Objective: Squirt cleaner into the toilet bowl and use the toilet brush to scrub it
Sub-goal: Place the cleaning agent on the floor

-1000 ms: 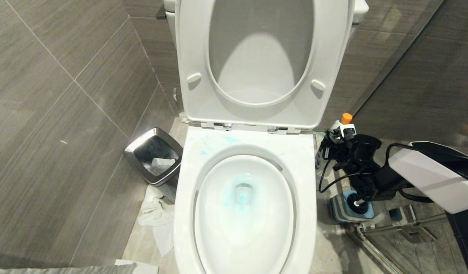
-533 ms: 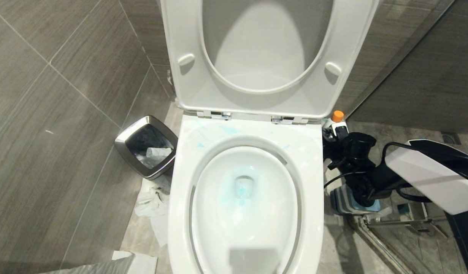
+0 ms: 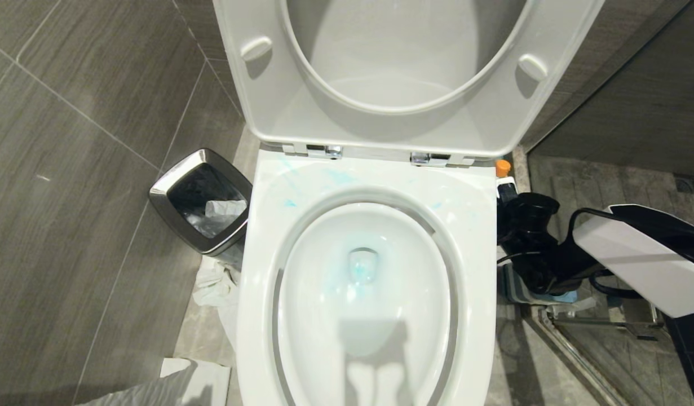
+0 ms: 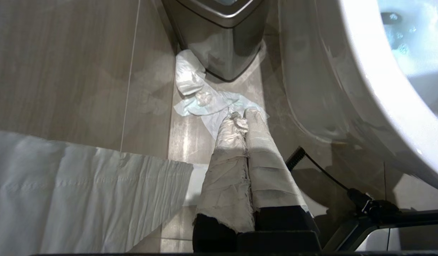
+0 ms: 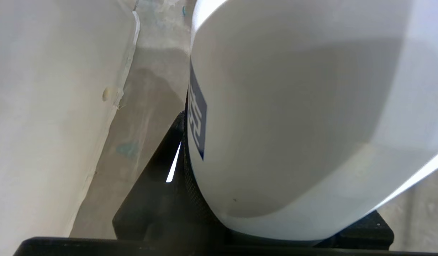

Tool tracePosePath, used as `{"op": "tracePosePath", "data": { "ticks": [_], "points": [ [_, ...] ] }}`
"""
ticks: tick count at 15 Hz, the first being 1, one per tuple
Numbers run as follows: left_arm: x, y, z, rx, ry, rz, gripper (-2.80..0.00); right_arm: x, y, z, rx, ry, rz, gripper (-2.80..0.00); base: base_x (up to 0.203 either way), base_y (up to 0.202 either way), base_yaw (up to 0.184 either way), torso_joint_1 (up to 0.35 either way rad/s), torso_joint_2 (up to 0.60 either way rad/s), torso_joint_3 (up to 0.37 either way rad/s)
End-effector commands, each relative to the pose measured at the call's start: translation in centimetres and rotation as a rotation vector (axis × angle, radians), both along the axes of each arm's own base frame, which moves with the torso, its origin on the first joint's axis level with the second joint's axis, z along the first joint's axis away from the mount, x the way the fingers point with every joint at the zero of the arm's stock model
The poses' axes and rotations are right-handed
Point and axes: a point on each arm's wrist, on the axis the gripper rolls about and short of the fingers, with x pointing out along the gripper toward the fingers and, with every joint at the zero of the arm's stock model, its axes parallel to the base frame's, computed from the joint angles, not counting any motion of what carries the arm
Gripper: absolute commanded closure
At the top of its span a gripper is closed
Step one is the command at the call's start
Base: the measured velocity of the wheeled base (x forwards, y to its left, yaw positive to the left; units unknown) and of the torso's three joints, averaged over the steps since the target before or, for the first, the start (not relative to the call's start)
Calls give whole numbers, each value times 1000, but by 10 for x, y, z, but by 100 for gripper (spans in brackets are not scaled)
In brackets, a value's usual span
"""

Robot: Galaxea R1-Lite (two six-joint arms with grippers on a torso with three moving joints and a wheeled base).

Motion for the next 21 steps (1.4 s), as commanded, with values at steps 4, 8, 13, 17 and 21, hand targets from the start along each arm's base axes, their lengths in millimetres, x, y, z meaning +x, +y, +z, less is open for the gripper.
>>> {"op": "tracePosePath", "data": {
  "ticks": [4,8,13,17,21],
  "points": [
    [1,0,-2,-3,8,0,0,8,2,22,-15,-89,3,0,0,0,0,-2,4,-175],
    [1,0,-2,-3,10,0,0,12,6,31,-10,-132,10,0,0,0,0,-2,1,-26],
    [1,0,-2,-3,10,0,0,17,7,25,-10,-130,10,0,0,0,0,0,0,0],
    [1,0,-2,4,10,1,0,25,8,17,-10,-134,12,0,0,0,0,3,1,-50],
    [1,0,-2,2,10,1,0,25,8,16,-11,-131,18,0,0,0,0,4,1,-142]
  ]
}}
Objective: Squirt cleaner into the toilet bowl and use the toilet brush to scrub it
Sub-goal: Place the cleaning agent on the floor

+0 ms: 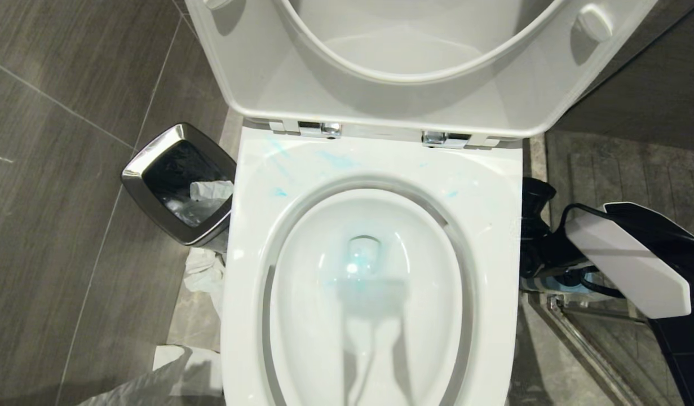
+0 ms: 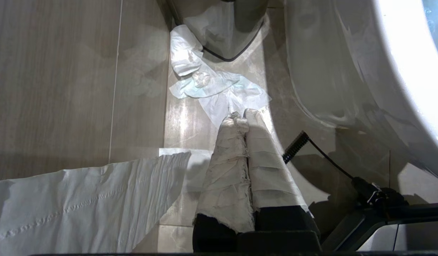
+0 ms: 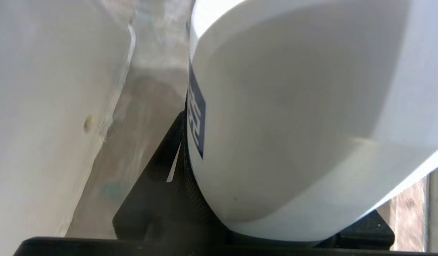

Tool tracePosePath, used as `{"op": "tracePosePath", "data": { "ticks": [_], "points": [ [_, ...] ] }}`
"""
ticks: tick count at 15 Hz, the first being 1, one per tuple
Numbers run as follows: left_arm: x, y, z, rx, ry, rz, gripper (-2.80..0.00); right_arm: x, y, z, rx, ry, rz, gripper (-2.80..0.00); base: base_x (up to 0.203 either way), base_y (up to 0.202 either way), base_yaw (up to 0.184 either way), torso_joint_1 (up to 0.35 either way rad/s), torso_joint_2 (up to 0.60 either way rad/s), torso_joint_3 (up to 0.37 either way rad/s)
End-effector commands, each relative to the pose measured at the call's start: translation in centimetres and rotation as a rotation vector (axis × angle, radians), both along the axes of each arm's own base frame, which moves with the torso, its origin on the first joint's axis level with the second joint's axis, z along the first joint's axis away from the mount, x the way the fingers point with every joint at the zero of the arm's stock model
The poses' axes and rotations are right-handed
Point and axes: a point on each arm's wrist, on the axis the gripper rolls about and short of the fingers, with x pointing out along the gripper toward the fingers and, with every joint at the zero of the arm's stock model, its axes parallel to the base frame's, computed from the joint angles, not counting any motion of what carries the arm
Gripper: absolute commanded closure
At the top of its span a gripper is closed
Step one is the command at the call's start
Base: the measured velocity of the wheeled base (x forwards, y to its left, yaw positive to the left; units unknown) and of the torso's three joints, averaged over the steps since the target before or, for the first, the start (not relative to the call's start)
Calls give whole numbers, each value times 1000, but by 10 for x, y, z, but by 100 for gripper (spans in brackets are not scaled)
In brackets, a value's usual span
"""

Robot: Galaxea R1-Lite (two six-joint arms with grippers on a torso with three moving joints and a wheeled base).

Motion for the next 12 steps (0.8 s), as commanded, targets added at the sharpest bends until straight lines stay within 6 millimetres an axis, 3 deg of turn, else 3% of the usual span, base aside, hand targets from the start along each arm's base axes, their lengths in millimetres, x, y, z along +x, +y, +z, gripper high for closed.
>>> {"op": "tracePosePath", "data": {
  "ticks": [1,12],
  "points": [
    [1,0,-2,-1,8,0,0,0,0,-3,-3,9,5,0,0,0,0,2,-1,-50],
    [1,0,-2,-5,7,-1,0,-8,2,-1,-5,23,12,0,0,0,0,0,0,-3]
  ]
}}
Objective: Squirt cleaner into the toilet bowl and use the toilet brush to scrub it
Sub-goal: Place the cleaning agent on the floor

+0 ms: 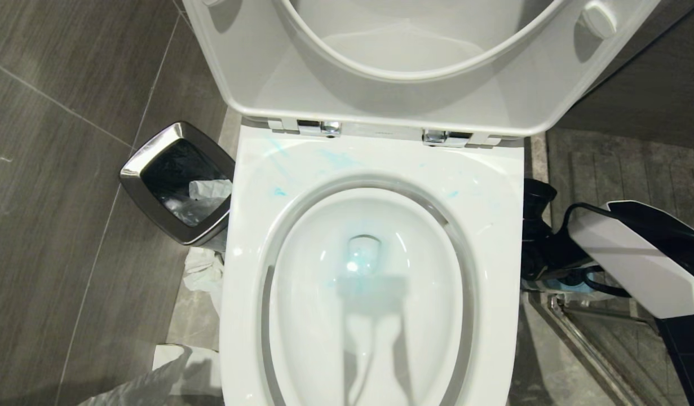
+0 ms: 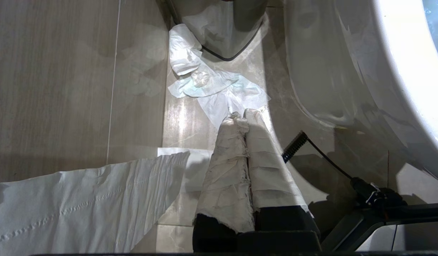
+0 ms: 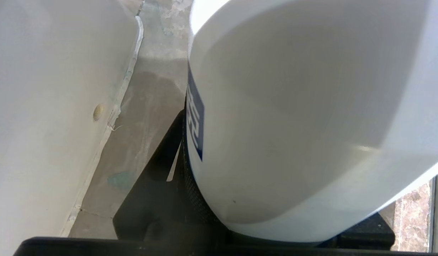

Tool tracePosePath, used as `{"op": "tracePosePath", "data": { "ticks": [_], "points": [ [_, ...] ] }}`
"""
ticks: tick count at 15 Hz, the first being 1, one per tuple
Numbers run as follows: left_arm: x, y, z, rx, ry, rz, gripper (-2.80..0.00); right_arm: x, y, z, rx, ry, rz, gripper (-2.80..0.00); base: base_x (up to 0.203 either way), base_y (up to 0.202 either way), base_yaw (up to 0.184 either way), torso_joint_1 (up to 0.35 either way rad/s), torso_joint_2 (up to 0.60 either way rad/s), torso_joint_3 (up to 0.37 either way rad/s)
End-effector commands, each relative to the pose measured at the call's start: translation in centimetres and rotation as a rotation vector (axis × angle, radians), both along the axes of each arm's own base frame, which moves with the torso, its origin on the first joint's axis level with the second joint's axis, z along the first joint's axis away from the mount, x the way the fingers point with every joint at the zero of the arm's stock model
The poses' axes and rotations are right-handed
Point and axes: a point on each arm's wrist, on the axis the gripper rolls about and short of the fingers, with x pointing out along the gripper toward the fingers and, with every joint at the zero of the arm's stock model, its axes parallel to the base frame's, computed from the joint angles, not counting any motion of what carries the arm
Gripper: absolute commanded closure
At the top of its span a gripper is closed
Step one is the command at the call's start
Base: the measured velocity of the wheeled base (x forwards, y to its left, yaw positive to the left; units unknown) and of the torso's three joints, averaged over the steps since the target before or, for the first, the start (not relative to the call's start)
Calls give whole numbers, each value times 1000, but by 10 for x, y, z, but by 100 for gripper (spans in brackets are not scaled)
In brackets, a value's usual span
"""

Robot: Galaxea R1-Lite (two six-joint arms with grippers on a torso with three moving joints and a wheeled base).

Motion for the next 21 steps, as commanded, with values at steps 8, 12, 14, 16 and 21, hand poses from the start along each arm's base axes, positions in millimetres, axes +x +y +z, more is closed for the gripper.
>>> {"op": "tracePosePath", "data": {
  "ticks": [8,12,14,16,21],
  "points": [
    [1,0,-2,3,8,-1,0,-5,0,-3,-3,18,1,-280,0,0,0,0,0,0],
    [1,0,-2,0,8,1,0,-22,-2,-4,-10,74,2,-280,0,0,0,0,0,0],
    [1,0,-2,-1,8,4,0,-31,-4,-1,-12,91,0,-280,0,0,0,0,0,0],
    [1,0,-2,-3,8,14,0,-42,-5,4,-14,109,0,-280,0,0,0,0,0,0],
    [1,1,-2,-40,9,31,0,-71,-7,12,-18,117,-6,-280,0,0,0,0,0,0]
  ]
}}
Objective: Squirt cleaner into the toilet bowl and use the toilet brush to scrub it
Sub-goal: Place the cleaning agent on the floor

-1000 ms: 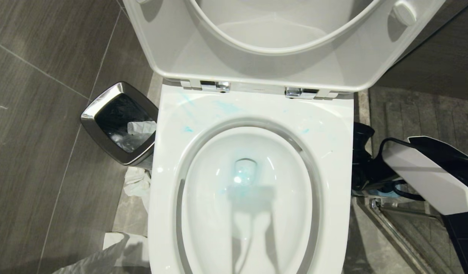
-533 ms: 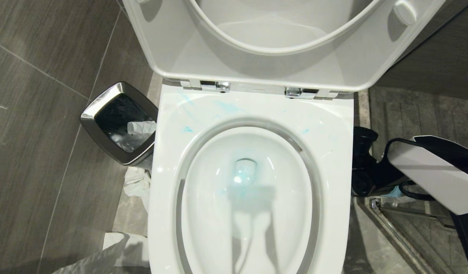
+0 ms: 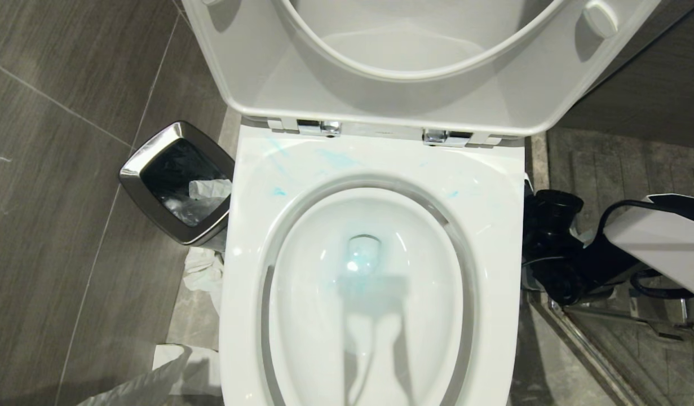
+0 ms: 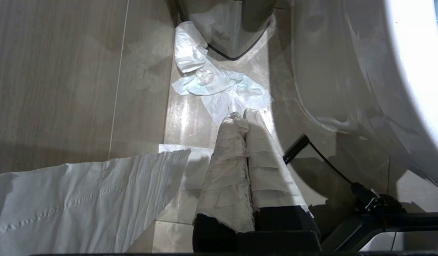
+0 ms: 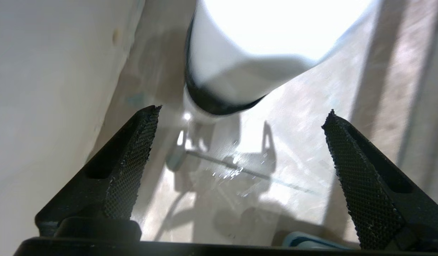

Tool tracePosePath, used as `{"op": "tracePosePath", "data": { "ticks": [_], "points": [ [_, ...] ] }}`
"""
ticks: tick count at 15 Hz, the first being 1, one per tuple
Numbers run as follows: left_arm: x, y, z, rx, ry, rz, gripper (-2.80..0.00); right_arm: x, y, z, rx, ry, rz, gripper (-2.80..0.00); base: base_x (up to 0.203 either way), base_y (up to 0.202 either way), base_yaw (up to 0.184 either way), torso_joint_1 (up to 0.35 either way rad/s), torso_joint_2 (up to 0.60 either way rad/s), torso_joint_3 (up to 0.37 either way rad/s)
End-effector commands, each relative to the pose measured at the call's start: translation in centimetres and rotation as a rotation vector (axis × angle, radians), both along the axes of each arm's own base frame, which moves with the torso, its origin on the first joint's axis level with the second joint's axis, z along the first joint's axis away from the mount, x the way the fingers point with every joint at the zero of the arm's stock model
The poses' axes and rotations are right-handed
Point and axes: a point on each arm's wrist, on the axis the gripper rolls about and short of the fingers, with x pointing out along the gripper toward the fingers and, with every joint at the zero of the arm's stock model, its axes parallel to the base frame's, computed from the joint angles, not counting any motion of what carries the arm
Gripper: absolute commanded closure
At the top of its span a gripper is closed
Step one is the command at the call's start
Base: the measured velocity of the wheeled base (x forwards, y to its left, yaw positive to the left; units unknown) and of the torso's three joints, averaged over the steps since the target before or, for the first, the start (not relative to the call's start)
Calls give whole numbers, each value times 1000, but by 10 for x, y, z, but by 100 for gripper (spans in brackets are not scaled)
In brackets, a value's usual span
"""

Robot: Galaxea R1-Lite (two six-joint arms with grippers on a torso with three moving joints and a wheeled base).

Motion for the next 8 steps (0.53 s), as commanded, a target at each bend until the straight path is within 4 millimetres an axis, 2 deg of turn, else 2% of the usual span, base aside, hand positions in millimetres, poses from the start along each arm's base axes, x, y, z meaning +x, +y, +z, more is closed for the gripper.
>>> {"op": "tracePosePath", "data": {
  "ticks": [1,5,8],
  "points": [
    [1,0,-2,-5,7,2,0,-8,-1,7,1,-17,-1,-280,0,0,0,0,0,0],
    [1,0,-2,-5,8,2,0,-18,-5,5,-1,10,-27,-280,0,0,0,0,0,0],
    [1,0,-2,-5,8,2,0,-30,-7,18,13,-4,-22,-280,0,0,0,0,0,0]
  ]
}}
